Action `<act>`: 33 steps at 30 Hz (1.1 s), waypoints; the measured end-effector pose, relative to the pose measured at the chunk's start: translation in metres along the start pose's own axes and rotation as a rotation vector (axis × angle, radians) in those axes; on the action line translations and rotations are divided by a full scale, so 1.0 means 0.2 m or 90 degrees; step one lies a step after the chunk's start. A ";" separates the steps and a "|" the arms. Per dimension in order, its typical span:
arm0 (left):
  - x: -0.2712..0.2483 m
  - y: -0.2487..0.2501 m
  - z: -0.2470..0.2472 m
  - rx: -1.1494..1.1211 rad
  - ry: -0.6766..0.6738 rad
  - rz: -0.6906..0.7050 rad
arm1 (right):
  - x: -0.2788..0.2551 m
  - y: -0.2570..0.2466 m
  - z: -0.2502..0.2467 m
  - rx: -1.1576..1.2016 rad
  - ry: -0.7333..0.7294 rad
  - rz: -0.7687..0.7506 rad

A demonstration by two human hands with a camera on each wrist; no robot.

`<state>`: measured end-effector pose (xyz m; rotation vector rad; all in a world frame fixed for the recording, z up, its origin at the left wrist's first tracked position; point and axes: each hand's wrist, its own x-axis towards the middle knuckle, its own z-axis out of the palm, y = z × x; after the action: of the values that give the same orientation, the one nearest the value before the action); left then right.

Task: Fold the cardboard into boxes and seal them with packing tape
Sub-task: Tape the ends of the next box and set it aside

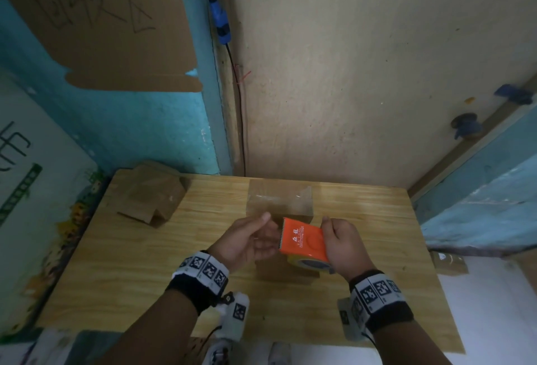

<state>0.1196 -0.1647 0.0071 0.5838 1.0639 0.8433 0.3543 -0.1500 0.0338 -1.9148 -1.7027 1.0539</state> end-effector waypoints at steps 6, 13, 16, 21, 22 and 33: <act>-0.02 -0.01 0.02 -0.009 -0.116 -0.061 | -0.01 -0.01 -0.02 0.006 -0.026 -0.012; 0.00 -0.05 -0.02 -0.093 -0.118 -0.110 | 0.00 -0.02 -0.04 -0.017 -0.040 -0.010; -0.01 -0.02 -0.03 -0.084 -0.092 -0.112 | -0.01 -0.04 -0.03 -0.037 -0.039 -0.025; -0.03 0.04 -0.04 0.083 -0.002 -0.056 | 0.00 -0.07 -0.01 -0.064 -0.043 -0.040; -0.04 0.06 -0.05 0.114 0.002 -0.040 | 0.00 -0.07 -0.01 -0.060 -0.044 -0.035; -0.07 0.21 -0.21 0.174 0.040 -0.061 | 0.02 -0.13 -0.08 -0.063 -0.002 -0.082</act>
<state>0.0654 -0.1521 0.0301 0.7329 1.2659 0.6393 0.3481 -0.1376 0.0621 -1.8341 -1.8841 0.9428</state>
